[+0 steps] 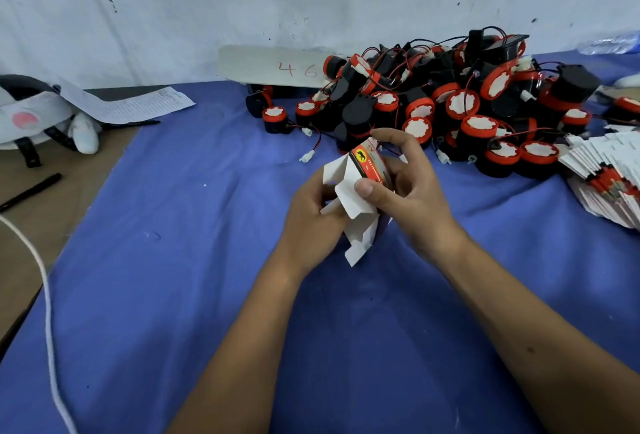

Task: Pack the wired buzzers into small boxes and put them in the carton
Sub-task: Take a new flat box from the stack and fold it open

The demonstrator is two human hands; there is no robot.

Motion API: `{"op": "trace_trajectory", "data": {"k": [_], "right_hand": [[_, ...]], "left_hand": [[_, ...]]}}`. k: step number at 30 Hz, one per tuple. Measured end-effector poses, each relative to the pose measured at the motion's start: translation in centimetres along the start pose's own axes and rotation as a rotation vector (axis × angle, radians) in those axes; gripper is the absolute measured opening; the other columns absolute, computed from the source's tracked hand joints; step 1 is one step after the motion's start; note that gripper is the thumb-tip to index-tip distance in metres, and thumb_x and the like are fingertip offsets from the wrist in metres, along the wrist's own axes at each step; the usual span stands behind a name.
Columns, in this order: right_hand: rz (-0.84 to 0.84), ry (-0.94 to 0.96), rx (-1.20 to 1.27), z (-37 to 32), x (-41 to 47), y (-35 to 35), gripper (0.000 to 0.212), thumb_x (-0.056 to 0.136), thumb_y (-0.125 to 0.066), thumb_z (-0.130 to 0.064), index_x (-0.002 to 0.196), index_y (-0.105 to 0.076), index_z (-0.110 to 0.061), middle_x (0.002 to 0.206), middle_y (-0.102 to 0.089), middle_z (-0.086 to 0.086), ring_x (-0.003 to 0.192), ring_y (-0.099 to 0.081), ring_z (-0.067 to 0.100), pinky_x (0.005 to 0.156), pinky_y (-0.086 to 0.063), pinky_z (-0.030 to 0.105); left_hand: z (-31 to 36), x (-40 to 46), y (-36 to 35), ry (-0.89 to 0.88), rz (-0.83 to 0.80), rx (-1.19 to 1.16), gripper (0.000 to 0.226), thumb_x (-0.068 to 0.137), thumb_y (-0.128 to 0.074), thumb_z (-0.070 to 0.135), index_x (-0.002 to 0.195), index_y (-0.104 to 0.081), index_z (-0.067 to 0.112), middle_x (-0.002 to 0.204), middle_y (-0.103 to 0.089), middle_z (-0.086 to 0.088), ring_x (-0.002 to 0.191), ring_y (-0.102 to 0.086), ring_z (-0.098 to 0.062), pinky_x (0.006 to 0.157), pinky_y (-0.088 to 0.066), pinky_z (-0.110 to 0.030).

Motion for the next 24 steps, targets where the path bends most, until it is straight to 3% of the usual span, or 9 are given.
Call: {"op": "trace_trajectory", "data": {"k": [3, 5, 7, 9, 11, 14, 17, 21, 24], "right_hand": [[0.053, 0.015, -0.038, 0.0, 0.0, 0.5, 0.078, 0.07, -0.082, -0.045, 0.138, -0.048, -0.028, 0.098, -0.075, 0.014, 0.095, -0.069, 0.039, 0.082, -0.058, 0.051], [0.045, 0.023, -0.094, 0.2, 0.1, 0.7, 0.083, 0.069, -0.083, -0.045, 0.142, -0.046, -0.029, 0.09, -0.074, 0.01, 0.084, -0.069, 0.029, 0.073, -0.057, 0.037], [0.033, 0.033, -0.195, 0.6, 0.2, 0.9, 0.087, 0.07, -0.086, -0.044, 0.145, -0.045, -0.028, 0.082, -0.071, -0.004, 0.077, -0.066, 0.008, 0.07, -0.05, 0.018], [0.044, 0.038, -0.294, 1.0, 0.3, 1.1, 0.089, 0.071, -0.089, -0.044, 0.147, -0.044, -0.028, 0.078, -0.067, -0.015, 0.078, -0.062, 0.0, 0.074, -0.047, 0.013], [0.071, 0.048, -0.362, 1.3, 0.4, 1.2, 0.088, 0.071, -0.087, -0.048, 0.146, -0.046, -0.028, 0.08, -0.063, -0.017, 0.081, -0.061, 0.0, 0.077, -0.046, 0.012], [0.107, 0.071, -0.478, 1.9, 0.4, 1.2, 0.081, 0.076, -0.082, -0.057, 0.145, -0.046, -0.035, 0.102, -0.061, -0.012, 0.108, -0.055, 0.009, 0.09, -0.04, 0.01], [0.068, 0.065, -0.487, 2.2, 0.2, 0.6, 0.09, 0.072, -0.07, -0.07, 0.15, -0.035, -0.044, 0.133, -0.042, -0.021, 0.13, -0.04, 0.004, 0.101, -0.043, 0.019], [-0.094, 0.164, -0.628, 2.2, -0.1, -0.3, 0.111, 0.065, -0.083, -0.065, 0.158, -0.03, -0.038, 0.157, -0.018, -0.008, 0.147, -0.026, 0.012, 0.107, -0.05, 0.045], [-0.141, 0.193, -0.717, 2.3, -0.3, -0.6, 0.103, 0.07, -0.09, -0.049, 0.156, -0.035, -0.036, 0.159, -0.022, -0.004, 0.148, -0.025, 0.021, 0.11, -0.045, 0.051]], "left_hand": [[-0.2, 0.3, 0.9, -0.024, 0.128, 0.051, 0.024, 0.096, -0.063, 0.011, 0.113, -0.071, 0.027, 0.098, -0.078, 0.002, 0.094, -0.075, -0.023, 0.081, -0.06, -0.06], [-0.6, 0.5, 1.5, -0.02, 0.218, 0.053, 0.03, 0.098, -0.062, 0.004, 0.116, -0.07, 0.027, 0.096, -0.078, 0.0, 0.091, -0.076, -0.026, 0.079, -0.06, -0.06], [-0.7, 0.7, 2.0, -0.034, 0.281, 0.018, 0.035, 0.098, -0.061, 0.001, 0.12, -0.069, 0.027, 0.1, -0.078, -0.004, 0.092, -0.076, -0.029, 0.08, -0.061, -0.057], [-0.5, 0.7, 2.2, -0.066, 0.32, -0.037, 0.04, 0.092, -0.059, -0.004, 0.116, -0.072, 0.025, 0.108, -0.077, -0.003, 0.101, -0.074, -0.027, 0.081, -0.063, -0.052], [-0.3, 0.6, 2.2, -0.09, 0.34, -0.068, 0.047, 0.085, -0.056, -0.012, 0.111, -0.077, 0.022, 0.111, -0.077, 0.001, 0.105, -0.073, -0.019, 0.078, -0.062, -0.035], [-0.3, 0.6, 2.0, -0.112, 0.405, -0.112, 0.048, 0.083, -0.057, -0.016, 0.109, -0.078, 0.019, 0.108, -0.078, 0.004, 0.102, -0.073, -0.013, 0.077, -0.058, -0.023], [-0.8, 0.8, 1.8, -0.094, 0.525, -0.224, 0.04, 0.091, -0.058, -0.012, 0.112, -0.073, 0.018, 0.112, -0.076, 0.0, 0.107, -0.072, -0.017, 0.084, -0.059, -0.03], [-1.4, 0.8, 1.1, 0.026, 0.562, -0.407, 0.046, 0.091, -0.052, -0.017, 0.12, -0.064, 0.017, 0.12, -0.073, -0.01, 0.109, -0.071, -0.025, 0.083, -0.06, -0.04], [-1.3, 0.9, 0.5, 0.092, 0.508, -0.515, 0.045, 0.094, -0.058, -0.006, 0.128, -0.06, 0.023, 0.129, -0.07, -0.011, 0.119, -0.068, -0.034, 0.089, -0.059, -0.047]]}}
Point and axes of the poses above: each hand's wrist, its own x-axis towards the middle knuckle, its own y-axis out of the back of the hand, z = x × y, the point moved 2 cm from there along x, towards the middle knuckle
